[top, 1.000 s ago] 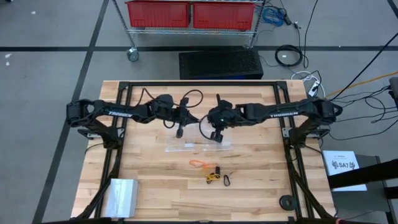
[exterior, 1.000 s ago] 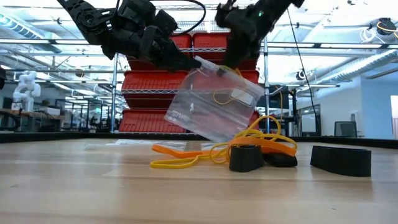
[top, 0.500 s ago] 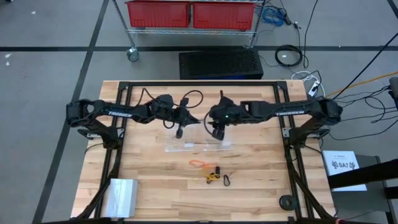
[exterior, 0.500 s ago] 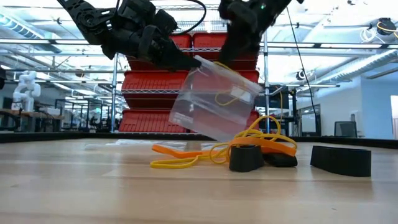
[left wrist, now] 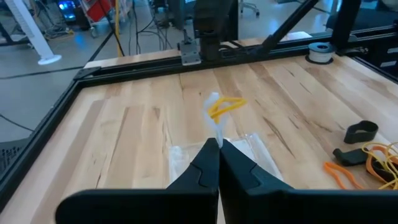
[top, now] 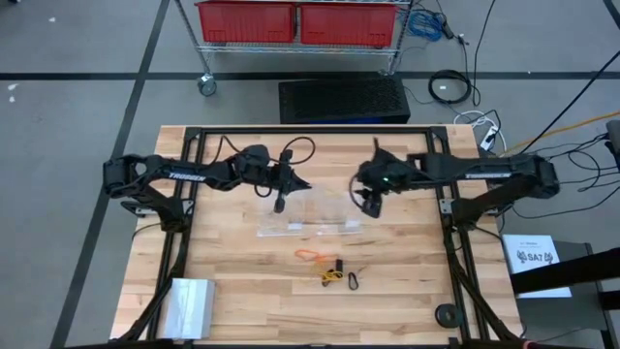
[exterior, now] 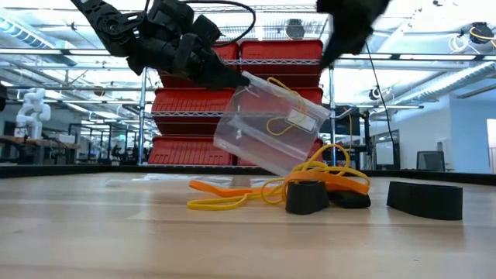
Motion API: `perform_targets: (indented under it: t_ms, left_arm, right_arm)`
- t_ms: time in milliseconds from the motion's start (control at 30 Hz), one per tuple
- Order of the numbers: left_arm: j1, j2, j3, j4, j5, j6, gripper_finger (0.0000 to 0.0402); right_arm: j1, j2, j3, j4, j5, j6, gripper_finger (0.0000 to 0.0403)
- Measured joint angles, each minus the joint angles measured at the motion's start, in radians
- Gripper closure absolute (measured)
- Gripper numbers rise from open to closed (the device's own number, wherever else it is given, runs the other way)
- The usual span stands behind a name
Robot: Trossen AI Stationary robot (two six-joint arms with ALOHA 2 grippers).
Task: Sort rubber bands
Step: Put the yellow rubber band into the zip bag
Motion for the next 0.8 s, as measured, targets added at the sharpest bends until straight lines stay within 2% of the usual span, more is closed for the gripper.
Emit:
perform_targets:
  t_ms: [100,200,367,467,700,800]
  left_arm:
    - [0.010,0.000,0.000,0.000,0.000,-0.001,0.0402]
    - [0.015,0.000,0.000,0.006,0.000,-0.003,0.0401]
    - [0.014,0.000,0.000,0.010,0.000,-0.022,0.0401]
    - [0.014,0.000,0.000,0.010,0.000,-0.029,0.0402]
    - [0.028,0.000,0.000,0.042,0.000,-0.030,0.0401]
    - [0.036,0.000,0.000,0.046,0.000,-0.031,0.0401]
  right_arm:
    - [0.019,-0.099,-0.189,0.152,-0.015,0.048,0.0249]
    - [0.050,-0.160,-0.395,0.446,0.008,0.069,0.0249]
    - [0.069,-0.159,-0.618,0.806,0.151,0.071,0.0250]
    - [0.068,-0.159,-0.673,0.922,0.194,0.054,0.0257]
    - [0.032,-0.134,-0.681,0.969,0.088,0.020,0.0318]
    - [0.028,-0.106,-0.681,0.993,0.085,0.012,0.0326]
